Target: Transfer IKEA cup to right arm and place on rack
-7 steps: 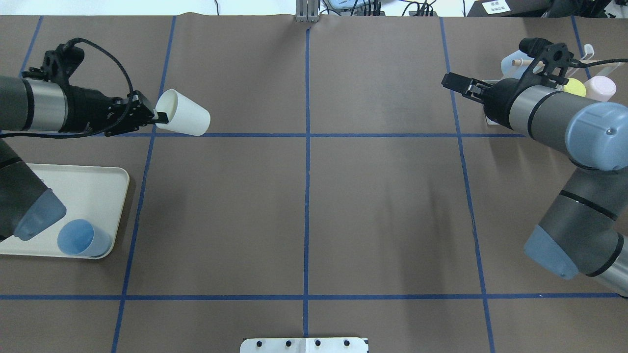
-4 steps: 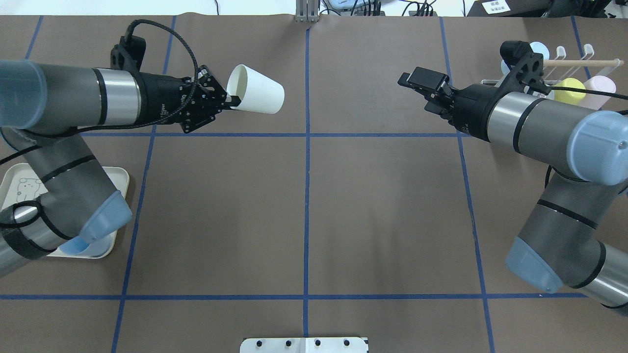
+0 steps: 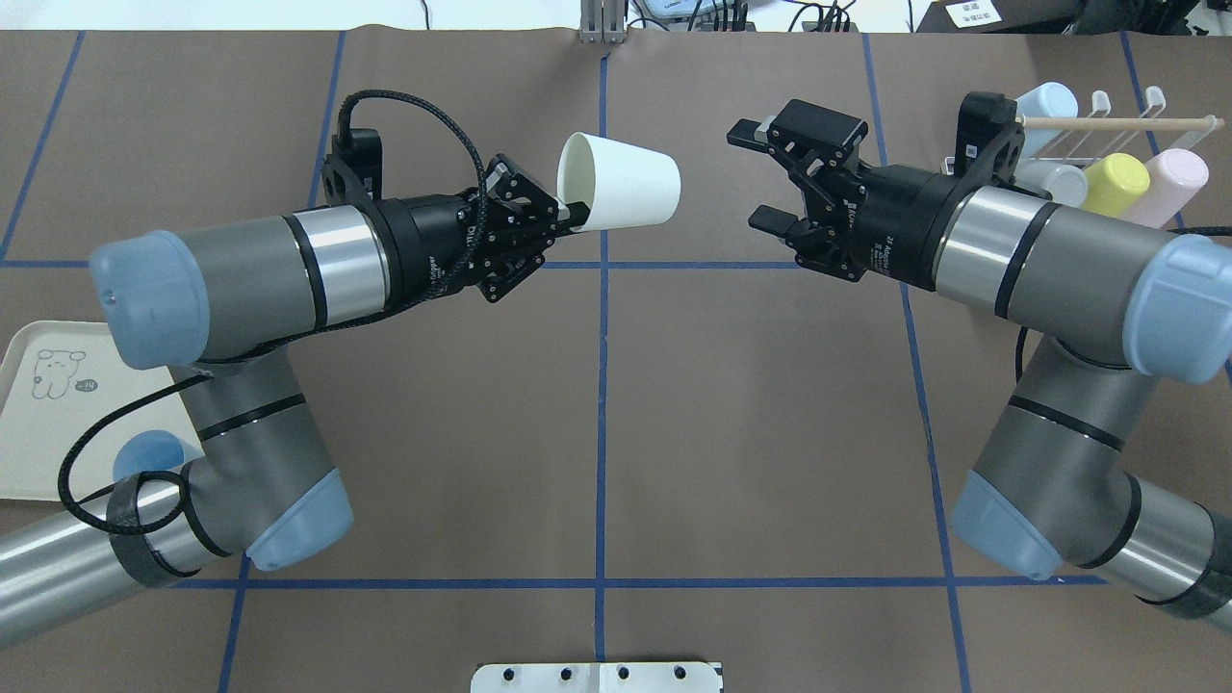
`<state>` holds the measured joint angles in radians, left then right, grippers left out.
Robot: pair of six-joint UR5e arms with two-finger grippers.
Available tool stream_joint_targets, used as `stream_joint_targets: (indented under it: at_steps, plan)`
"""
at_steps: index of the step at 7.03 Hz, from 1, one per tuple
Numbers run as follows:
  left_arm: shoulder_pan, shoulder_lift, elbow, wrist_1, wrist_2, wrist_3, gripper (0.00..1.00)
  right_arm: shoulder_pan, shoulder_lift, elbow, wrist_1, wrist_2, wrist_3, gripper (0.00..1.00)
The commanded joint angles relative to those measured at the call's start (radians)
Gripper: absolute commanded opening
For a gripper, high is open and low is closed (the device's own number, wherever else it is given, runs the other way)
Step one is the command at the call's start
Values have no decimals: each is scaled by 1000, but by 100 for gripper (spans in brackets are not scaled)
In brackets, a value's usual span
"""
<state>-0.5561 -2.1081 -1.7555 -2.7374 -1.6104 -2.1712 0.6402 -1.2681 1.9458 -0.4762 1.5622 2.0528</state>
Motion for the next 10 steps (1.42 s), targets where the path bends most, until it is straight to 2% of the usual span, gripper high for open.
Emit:
stream_joint_targets:
  at_steps: [1, 3, 5, 7, 9, 10]
  plan:
    - [66, -62, 4, -15, 93, -28, 0, -10, 35, -7, 5, -8, 108, 100]
    - [76, -70, 2, -15, 102, -28, 0, -10, 53, -8, 5, -23, 232, 100]
    - [76, -78, 1, -15, 118, -30, 0, -10, 53, -10, 5, -25, 259, 96]
    - [87, -98, 1, -16, 182, -47, 0, -10, 53, -10, 5, -25, 260, 89]
    - [91, -87, 2, -15, 243, -48, 0, -10, 55, -4, 7, -25, 266, 88]
    - [91, -82, 2, -9, 245, -47, 0, -10, 55, -2, 7, -25, 271, 89]
